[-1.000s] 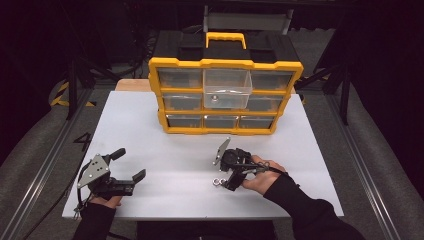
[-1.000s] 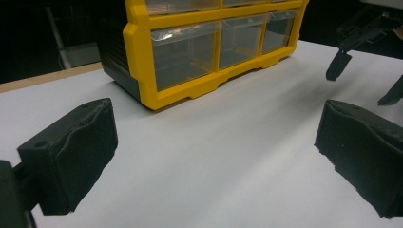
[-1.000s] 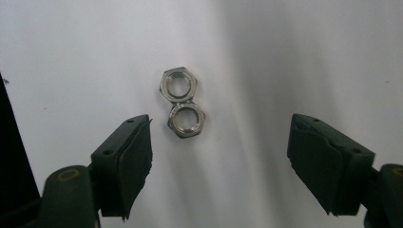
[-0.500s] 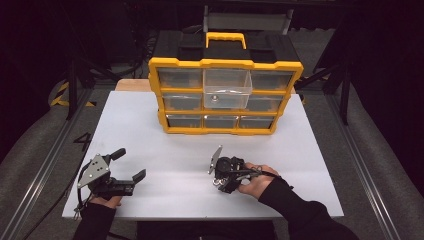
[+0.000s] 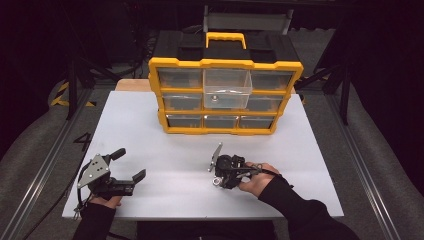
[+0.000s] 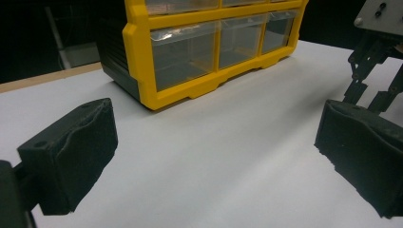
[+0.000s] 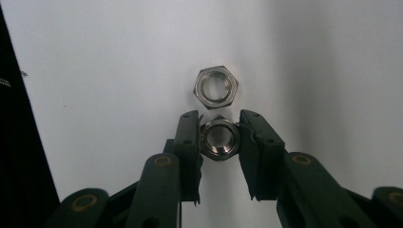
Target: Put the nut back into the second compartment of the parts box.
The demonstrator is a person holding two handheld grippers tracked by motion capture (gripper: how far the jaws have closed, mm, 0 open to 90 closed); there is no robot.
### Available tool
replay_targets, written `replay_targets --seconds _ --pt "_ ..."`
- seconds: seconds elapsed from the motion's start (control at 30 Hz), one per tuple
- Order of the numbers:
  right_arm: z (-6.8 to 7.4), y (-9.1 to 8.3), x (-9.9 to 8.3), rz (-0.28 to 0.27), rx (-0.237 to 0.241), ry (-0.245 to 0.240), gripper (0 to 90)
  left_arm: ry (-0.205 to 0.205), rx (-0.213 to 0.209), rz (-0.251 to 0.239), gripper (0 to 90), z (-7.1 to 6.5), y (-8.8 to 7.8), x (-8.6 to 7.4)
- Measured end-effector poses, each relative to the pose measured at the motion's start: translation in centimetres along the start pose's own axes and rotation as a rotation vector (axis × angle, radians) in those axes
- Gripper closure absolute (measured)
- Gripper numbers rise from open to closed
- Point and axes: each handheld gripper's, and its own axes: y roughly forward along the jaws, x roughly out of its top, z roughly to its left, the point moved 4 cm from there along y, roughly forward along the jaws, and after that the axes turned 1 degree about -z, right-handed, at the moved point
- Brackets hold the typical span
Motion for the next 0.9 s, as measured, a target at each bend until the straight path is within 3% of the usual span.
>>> replay_targets --seconds 0.23,0.67,0.9 --pt "0.1 -2.1 0.1 -0.011 -0.005 0.001 69.8 0.0 -0.001 0.003 1.0 0.0 0.0 0.0" --pt "-0.5 -8.2 1.2 -0.07 0.011 -0.016 69.7 0.0 0.002 -0.001 1.0 0.0 0.0 0.0" --pt "-1.1 -11.4 1.9 -0.086 -0.008 -0.023 69.7 0.001 0.002 -0.001 1.0 0.0 0.0 0.0"
